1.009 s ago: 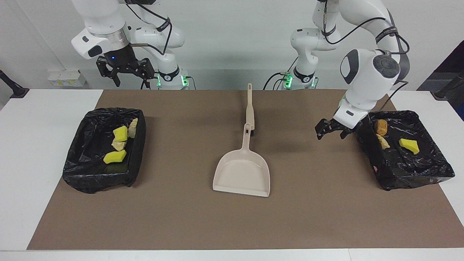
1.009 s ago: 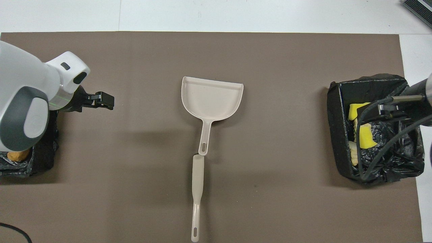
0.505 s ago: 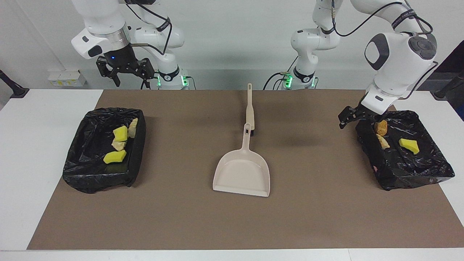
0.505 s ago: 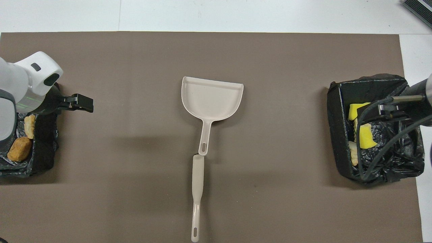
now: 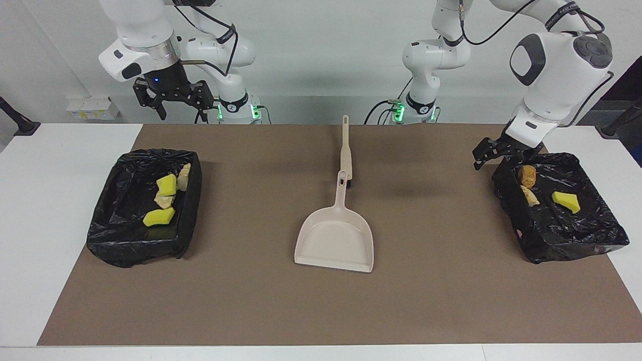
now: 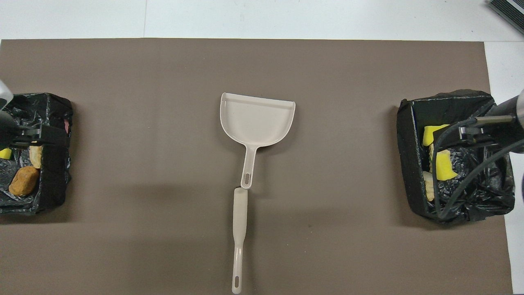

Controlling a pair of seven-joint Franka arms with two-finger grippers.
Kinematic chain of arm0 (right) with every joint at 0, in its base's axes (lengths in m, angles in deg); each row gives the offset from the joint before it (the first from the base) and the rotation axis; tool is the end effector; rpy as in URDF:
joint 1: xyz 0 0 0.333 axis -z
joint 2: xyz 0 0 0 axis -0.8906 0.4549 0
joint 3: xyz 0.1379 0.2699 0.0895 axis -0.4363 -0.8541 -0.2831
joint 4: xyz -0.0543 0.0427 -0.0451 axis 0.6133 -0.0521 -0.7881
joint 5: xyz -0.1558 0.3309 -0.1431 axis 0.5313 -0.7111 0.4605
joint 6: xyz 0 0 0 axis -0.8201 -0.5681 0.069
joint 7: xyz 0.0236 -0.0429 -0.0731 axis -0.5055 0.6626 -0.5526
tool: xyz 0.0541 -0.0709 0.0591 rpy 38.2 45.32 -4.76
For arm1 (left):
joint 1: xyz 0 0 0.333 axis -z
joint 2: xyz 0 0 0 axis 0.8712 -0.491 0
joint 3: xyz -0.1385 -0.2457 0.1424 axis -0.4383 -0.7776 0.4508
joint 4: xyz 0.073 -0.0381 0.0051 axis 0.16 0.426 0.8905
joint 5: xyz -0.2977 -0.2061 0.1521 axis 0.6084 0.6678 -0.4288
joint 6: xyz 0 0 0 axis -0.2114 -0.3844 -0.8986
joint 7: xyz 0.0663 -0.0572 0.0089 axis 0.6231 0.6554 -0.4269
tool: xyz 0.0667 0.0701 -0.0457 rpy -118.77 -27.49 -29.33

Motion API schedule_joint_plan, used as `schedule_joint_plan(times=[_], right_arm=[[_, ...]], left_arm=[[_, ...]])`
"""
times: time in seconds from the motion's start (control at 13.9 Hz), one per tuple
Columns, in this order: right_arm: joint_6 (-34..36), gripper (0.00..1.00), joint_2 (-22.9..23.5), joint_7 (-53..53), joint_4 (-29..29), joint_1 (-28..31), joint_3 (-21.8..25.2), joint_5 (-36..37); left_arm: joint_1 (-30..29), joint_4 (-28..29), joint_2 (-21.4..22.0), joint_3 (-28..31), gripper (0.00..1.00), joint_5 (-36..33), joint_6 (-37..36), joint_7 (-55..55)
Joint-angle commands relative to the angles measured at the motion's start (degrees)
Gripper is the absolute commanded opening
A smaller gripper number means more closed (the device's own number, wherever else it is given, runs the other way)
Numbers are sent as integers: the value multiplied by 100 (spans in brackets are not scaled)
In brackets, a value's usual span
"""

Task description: Sweep and dump trash in bin

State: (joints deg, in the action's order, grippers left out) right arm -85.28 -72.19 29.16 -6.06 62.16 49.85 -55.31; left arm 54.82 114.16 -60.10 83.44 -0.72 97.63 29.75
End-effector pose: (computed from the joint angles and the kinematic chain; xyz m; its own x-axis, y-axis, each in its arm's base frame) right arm 0.5392 0.0516 0.6614 0.9976 -0.0240 -0.0649 -0.0205 -0.9983 0.0552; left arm 0.5439 0.0250 0.5638 0.9995 -0.0308 -0.0064 -0.0305 -0.9982 0.0517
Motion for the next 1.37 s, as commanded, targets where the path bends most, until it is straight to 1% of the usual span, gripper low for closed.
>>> schedule_joint_plan(times=[0.0, 0.07, 0.14, 0.29, 0.36, 0.43, 0.65, 0.72, 0.79, 0.86, 1.01, 1.3], right_arm=[[91, 100, -5, 168, 48, 96, -31, -99], [91, 100, -5, 168, 48, 96, -31, -99], [91, 100, -5, 168, 48, 96, -31, -108], [91, 100, -5, 168, 48, 96, -31, -99], [91, 100, -14, 168, 48, 96, -31, -108], [91, 100, -14, 168, 48, 96, -31, -99], [91, 100, -14, 168, 48, 96, -31, -99], [91, 100, -14, 168, 48, 96, -31, -99], [91, 100, -14, 168, 48, 96, -31, -99], [91, 100, -5, 168, 48, 96, -22, -99], [91, 100, -5, 168, 48, 96, -31, -99], [91, 100, -5, 168, 48, 96, -31, -99]], left_arm=[[-309, 10, 321, -34, 100, -29, -241, 384], [-318, -104, 339, -34, 100, -28, -249, 385], [-292, -340, 314, -51, 100, -28, -345, 350], [-196, -998, 147, -113, 100, -46, -879, 298], [-91, -1149, 94, -139, 100, -55, -1030, 158], [49, -1177, 102, -148, 100, -90, -1049, -78], [121, -809, 321, -157, 100, -81, -1084, -221], [147, -895, 270, -166, 100, -90, -1180, -256], [295, -1026, 226, -201, 100, -168, -1198, -387], [488, -1054, 225, -236, 100, -186, -1086, -745], [508, -818, 313, -245, 100, -178, -988, -749], [490, -808, 305, -245, 100, -178, -1005, -766]])
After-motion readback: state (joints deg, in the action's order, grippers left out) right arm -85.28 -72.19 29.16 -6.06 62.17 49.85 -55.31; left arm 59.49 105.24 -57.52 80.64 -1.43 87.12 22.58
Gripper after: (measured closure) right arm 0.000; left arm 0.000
